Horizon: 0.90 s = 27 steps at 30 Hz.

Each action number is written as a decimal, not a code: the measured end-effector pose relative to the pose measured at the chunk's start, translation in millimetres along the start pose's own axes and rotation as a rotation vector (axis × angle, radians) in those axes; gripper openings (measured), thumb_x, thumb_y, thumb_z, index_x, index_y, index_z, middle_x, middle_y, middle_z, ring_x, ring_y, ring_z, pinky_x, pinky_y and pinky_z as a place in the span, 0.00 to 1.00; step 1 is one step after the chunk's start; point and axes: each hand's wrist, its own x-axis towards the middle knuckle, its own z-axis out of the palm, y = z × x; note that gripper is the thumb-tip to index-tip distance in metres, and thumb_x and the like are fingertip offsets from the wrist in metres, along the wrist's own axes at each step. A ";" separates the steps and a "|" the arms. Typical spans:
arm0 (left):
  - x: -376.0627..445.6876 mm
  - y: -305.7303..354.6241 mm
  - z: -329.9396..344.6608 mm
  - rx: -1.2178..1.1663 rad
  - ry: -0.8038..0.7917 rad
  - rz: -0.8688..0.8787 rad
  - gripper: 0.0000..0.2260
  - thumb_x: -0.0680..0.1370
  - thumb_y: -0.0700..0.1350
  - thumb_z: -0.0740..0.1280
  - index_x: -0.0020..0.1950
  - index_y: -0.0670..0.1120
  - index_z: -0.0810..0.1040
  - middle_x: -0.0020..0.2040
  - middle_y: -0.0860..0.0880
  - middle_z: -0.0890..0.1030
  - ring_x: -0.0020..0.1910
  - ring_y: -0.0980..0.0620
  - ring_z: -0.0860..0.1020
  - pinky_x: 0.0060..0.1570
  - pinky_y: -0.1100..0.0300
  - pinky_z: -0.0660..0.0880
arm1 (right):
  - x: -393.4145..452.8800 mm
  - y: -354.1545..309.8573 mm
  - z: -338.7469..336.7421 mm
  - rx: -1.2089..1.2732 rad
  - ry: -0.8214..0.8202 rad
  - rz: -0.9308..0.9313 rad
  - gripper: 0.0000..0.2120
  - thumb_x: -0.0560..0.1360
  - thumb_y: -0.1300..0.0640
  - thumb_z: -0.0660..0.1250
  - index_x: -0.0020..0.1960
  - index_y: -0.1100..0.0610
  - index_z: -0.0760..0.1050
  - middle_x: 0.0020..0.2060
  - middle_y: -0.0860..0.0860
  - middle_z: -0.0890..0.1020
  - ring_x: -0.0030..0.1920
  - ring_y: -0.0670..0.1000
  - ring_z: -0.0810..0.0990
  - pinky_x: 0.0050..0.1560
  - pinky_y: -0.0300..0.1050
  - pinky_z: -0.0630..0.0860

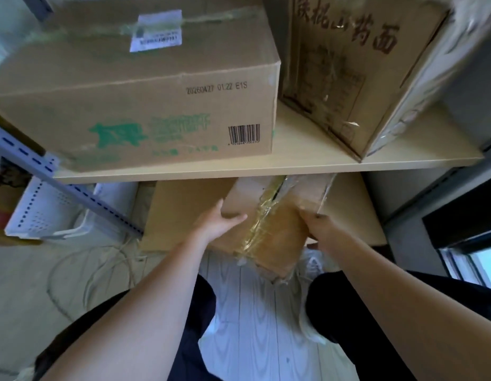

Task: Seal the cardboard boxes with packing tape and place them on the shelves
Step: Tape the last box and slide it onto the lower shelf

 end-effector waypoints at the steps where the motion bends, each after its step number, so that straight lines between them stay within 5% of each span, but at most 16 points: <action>1: 2.7 -3.8 8.0 -0.008 0.009 0.012 0.53 0.62 0.76 0.69 0.79 0.51 0.59 0.74 0.51 0.70 0.70 0.46 0.71 0.67 0.48 0.71 | -4.8 11.3 9.3 0.009 -0.034 -0.008 0.20 0.78 0.45 0.68 0.63 0.57 0.74 0.55 0.54 0.80 0.56 0.56 0.79 0.53 0.54 0.78; 5: 1.2 -23.3 25.1 0.010 0.037 0.002 0.33 0.67 0.62 0.77 0.66 0.48 0.74 0.60 0.51 0.80 0.60 0.47 0.78 0.58 0.54 0.76 | -11.3 27.3 16.4 -0.097 -0.016 -0.059 0.17 0.75 0.47 0.73 0.56 0.58 0.78 0.48 0.53 0.81 0.49 0.55 0.81 0.49 0.48 0.78; 8: -9.0 -30.5 30.8 -0.187 -0.201 -0.204 0.39 0.64 0.63 0.78 0.68 0.46 0.72 0.64 0.44 0.78 0.62 0.41 0.78 0.51 0.46 0.79 | -7.3 25.0 9.8 -0.105 -0.115 -0.051 0.16 0.71 0.47 0.76 0.51 0.56 0.79 0.49 0.53 0.83 0.50 0.55 0.82 0.55 0.51 0.79; 10: -13.1 -30.5 36.8 -0.132 -0.147 -0.223 0.36 0.69 0.60 0.77 0.68 0.43 0.70 0.64 0.43 0.77 0.62 0.40 0.77 0.47 0.49 0.79 | -4.8 30.6 14.0 -0.222 -0.082 -0.095 0.16 0.70 0.46 0.77 0.49 0.55 0.78 0.47 0.54 0.84 0.49 0.56 0.82 0.55 0.52 0.80; 13: -17.9 -29.0 44.1 0.038 -0.013 -0.172 0.32 0.68 0.63 0.76 0.61 0.43 0.76 0.57 0.44 0.81 0.55 0.43 0.80 0.51 0.49 0.81 | -4.8 35.2 19.9 -0.365 0.040 -0.154 0.14 0.73 0.46 0.74 0.48 0.53 0.74 0.47 0.54 0.83 0.47 0.56 0.81 0.51 0.49 0.80; 15: -25.1 -26.3 36.0 0.020 -0.082 -0.190 0.31 0.68 0.64 0.76 0.60 0.44 0.76 0.55 0.46 0.81 0.52 0.45 0.80 0.51 0.51 0.81 | -7.7 34.8 15.1 -0.421 0.012 -0.142 0.16 0.71 0.45 0.75 0.49 0.53 0.75 0.45 0.52 0.82 0.46 0.54 0.80 0.47 0.45 0.77; 18: -30.6 -20.5 22.8 -0.094 -0.264 -0.326 0.44 0.68 0.67 0.73 0.74 0.43 0.66 0.68 0.41 0.74 0.60 0.41 0.78 0.57 0.49 0.78 | -4.4 43.4 5.1 -0.364 -0.106 -0.053 0.31 0.57 0.38 0.81 0.52 0.57 0.81 0.44 0.51 0.85 0.46 0.53 0.84 0.46 0.45 0.81; 20: -29.2 -12.3 23.8 -0.274 -0.179 -0.284 0.49 0.67 0.68 0.73 0.78 0.43 0.60 0.75 0.43 0.67 0.70 0.39 0.71 0.67 0.45 0.71 | -3.0 45.0 3.2 -0.284 -0.154 -0.066 0.36 0.52 0.36 0.82 0.53 0.56 0.81 0.44 0.52 0.86 0.44 0.53 0.85 0.42 0.46 0.82; 23: -17.8 -2.0 33.6 -0.522 0.023 -0.183 0.41 0.67 0.66 0.73 0.74 0.46 0.68 0.73 0.46 0.71 0.70 0.42 0.72 0.70 0.47 0.69 | 1.6 35.8 3.5 0.005 -0.204 -0.151 0.32 0.61 0.40 0.81 0.59 0.54 0.79 0.49 0.53 0.86 0.52 0.57 0.84 0.51 0.54 0.82; 27: -21.5 2.9 38.7 -0.436 0.017 -0.167 0.32 0.74 0.65 0.68 0.72 0.49 0.73 0.78 0.46 0.63 0.76 0.41 0.64 0.72 0.50 0.63 | 0.4 38.2 5.1 0.080 -0.152 -0.219 0.29 0.65 0.45 0.79 0.62 0.55 0.78 0.51 0.53 0.86 0.52 0.55 0.84 0.55 0.56 0.81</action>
